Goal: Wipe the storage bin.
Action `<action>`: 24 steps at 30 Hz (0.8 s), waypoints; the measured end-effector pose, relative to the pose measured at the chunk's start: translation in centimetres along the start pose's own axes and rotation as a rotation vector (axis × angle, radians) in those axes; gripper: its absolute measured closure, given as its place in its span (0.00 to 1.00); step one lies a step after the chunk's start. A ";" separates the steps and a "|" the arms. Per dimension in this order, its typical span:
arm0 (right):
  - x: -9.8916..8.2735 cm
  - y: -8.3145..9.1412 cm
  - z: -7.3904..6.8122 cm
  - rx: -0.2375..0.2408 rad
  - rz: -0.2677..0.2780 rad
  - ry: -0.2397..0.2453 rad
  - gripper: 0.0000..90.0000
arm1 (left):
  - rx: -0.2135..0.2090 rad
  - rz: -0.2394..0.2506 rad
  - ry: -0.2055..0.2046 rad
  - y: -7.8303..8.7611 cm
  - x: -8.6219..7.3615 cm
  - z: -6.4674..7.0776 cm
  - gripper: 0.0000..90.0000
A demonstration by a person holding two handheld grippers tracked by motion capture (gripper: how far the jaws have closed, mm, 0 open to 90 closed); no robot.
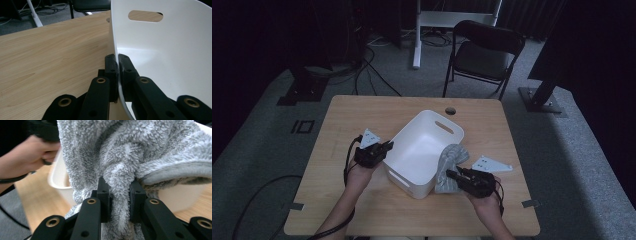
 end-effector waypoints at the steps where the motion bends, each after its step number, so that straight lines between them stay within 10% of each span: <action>1: 0.0 -0.1 -0.7 0.013 -0.003 0.012 0.84 | 0.000 -0.001 -0.002 0.0 0.0 0.0 0.96; 11: -1.2 -1.8 -2.6 0.000 -0.045 0.098 0.85 | -0.010 -0.001 0.007 0.0 0.0 0.0 0.97; 24: -2.9 -2.4 -2.3 -0.007 -0.087 0.087 0.85 | -0.028 0.002 0.005 0.1 0.0 0.1 0.96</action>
Point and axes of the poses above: each handheld gripper's, and its own axes: y roughly backward along the jaws, x roughly out of its top, z roughly to its right, the point moved 9 cm from there along -y, roughly forward along the jaws, and after that the axes turned 5 degrees about z, right-handed, at the moved point
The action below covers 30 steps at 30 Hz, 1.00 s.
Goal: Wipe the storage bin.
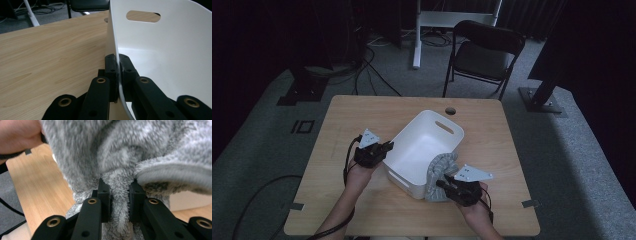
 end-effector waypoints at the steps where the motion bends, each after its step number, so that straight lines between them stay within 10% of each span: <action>1: -0.3 -0.2 0.0 0.002 -0.011 -0.005 0.85 | -0.004 0.001 0.001 0.0 0.0 0.0 0.96; 30: -4.2 -2.6 1.9 -0.009 -0.129 -0.070 0.85 | -0.011 0.000 0.001 0.0 0.0 0.1 0.96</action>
Point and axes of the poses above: each handheld gripper's, and its own axes: y roughly backward along the jaws, x roughly out of its top, z roughly to its right, the point moved 9 cm from there along -y, roughly forward along the jaws, and after that the axes turned 5 degrees about z, right-handed, at the moved point
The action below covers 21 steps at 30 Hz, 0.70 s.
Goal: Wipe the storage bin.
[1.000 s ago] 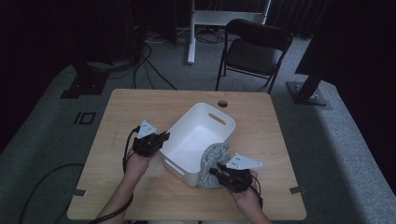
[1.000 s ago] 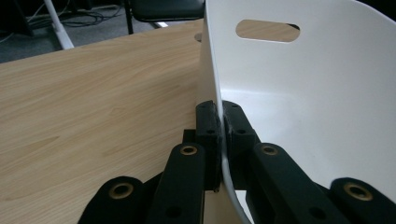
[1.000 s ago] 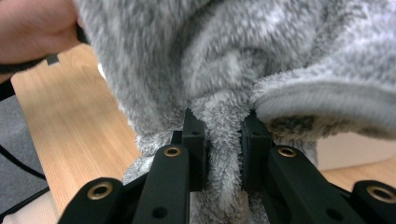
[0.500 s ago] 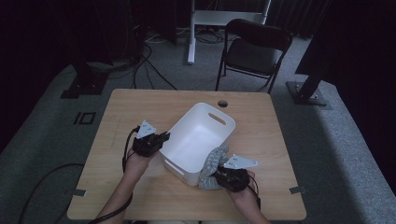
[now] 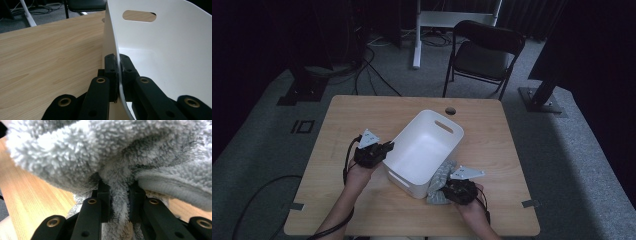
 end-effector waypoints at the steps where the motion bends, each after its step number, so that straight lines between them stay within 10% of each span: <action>1: 0.0 0.0 0.0 0.000 0.000 0.000 0.85 | 0.001 0.000 -0.002 0.0 0.0 0.0 0.96; 12: -1.4 -1.0 0.9 -0.010 -0.064 -0.014 0.85 | 0.029 -0.002 -0.009 0.0 0.0 -0.1 0.96; 21: 1.4 2.0 -2.1 0.041 0.045 0.029 0.85 | 0.042 0.010 0.009 0.0 0.0 -0.3 0.97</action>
Point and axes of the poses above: each handheld gripper's, and its own axes: y roughly backward along the jaws, x roughly out of its top, z roughly to its right, the point moved 9 cm from there along -y, roughly forward along the jaws, and after that the axes turned 5 degrees about z, right-handed, at the moved point
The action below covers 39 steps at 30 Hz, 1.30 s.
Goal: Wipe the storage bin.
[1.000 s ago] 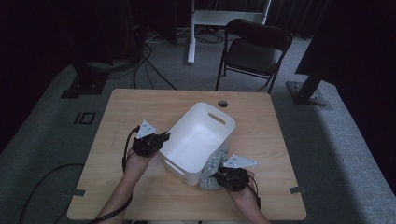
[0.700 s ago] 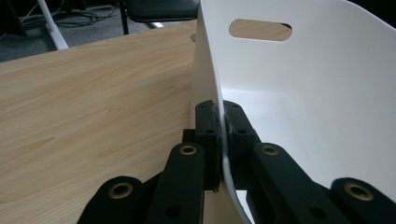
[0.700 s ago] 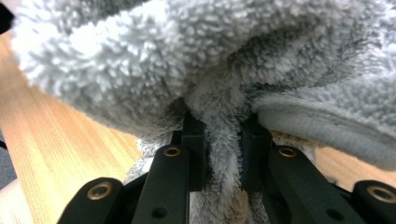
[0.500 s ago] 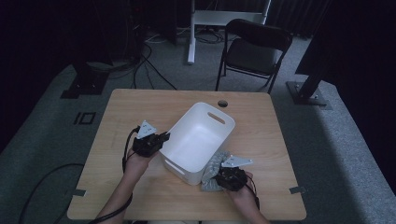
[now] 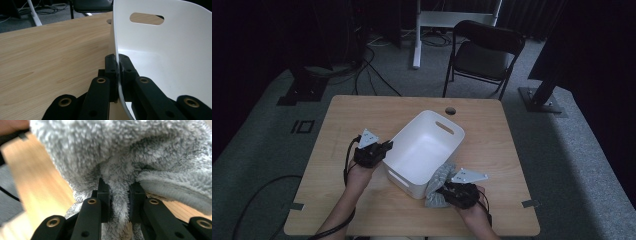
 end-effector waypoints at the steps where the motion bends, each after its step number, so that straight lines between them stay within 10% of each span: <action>1: 0.5 0.4 -0.5 0.004 0.016 0.008 0.85 | 0.000 -0.001 -0.002 0.0 0.0 0.0 0.97; 9: 2.3 1.6 -3.5 0.019 0.102 0.038 0.85 | -0.013 -0.001 0.002 0.0 0.0 0.2 0.97; 15: 2.1 0.8 -3.4 -0.037 0.078 0.088 0.85 | -0.012 -0.007 -0.012 0.0 -0.1 0.4 0.97; 39: -1.4 -1.9 -1.4 -0.032 -0.043 -0.002 0.85 | -0.010 -0.007 -0.011 0.0 -0.1 0.1 0.97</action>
Point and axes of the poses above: each handheld gripper's, and its own axes: y roughly backward along the jaws, x roughly out of its top, z roughly to its right, the point moved 9 cm from there along -y, roughly forward along the jaws, and after that the axes turned 5 degrees about z, right-handed, at the moved point
